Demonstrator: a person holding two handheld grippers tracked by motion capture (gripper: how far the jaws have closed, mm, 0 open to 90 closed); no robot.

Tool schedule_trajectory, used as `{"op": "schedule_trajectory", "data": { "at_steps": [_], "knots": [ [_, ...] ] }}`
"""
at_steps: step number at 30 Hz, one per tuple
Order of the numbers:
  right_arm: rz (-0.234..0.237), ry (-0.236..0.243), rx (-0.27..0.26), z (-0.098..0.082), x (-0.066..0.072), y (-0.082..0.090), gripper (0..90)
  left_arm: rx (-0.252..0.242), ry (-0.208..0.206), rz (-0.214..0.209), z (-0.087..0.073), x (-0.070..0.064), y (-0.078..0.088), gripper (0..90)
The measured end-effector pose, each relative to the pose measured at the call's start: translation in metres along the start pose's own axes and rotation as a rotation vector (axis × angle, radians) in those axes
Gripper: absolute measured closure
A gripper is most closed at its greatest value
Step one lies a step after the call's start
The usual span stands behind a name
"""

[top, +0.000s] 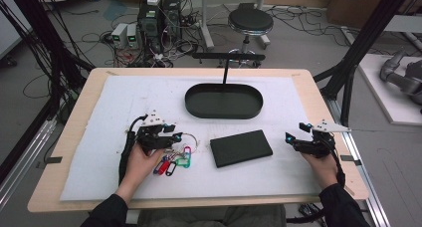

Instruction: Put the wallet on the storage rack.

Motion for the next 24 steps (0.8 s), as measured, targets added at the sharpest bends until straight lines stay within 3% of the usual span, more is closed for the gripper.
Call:
{"op": "schedule_trajectory", "data": {
  "at_steps": [5,13,15,17,19,21,24],
  "knots": [
    [0.023,0.002,-0.005,-0.001,0.002,0.001,27.9,-0.002,-0.054,-0.051,0.005,-0.020,-0.007,55.6],
    [0.160,0.068,-0.023,-0.003,0.016,0.003,35.9,-0.006,-0.116,-0.118,0.010,-0.049,-0.021,54.1],
    [0.217,0.102,-0.022,-0.004,0.022,0.005,39.4,-0.011,-0.113,-0.125,0.011,-0.052,-0.022,53.4],
    [0.279,0.180,-0.019,-0.007,0.033,0.005,43.7,-0.011,-0.113,-0.128,0.010,-0.052,-0.023,52.9],
    [0.294,0.195,-0.014,-0.008,0.036,0.004,44.5,-0.013,-0.107,-0.125,0.010,-0.051,-0.023,52.7],
    [0.340,0.283,-0.003,-0.012,0.048,0.003,47.6,-0.021,-0.096,-0.130,0.009,-0.050,-0.022,52.4],
    [0.356,0.323,-0.002,-0.014,0.053,0.002,49.7,-0.027,-0.090,-0.127,0.009,-0.048,-0.020,51.9]
  ]
}}
Point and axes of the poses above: each handheld gripper's, and its own axes: y roughly backward along the jaws, z roughly out of its top, x roughly to its left, the point moved 5 cm from there along -y, roughly forward along the jaws, and after that the axes turned 9 degrees about -z, right-handed, at the moved point
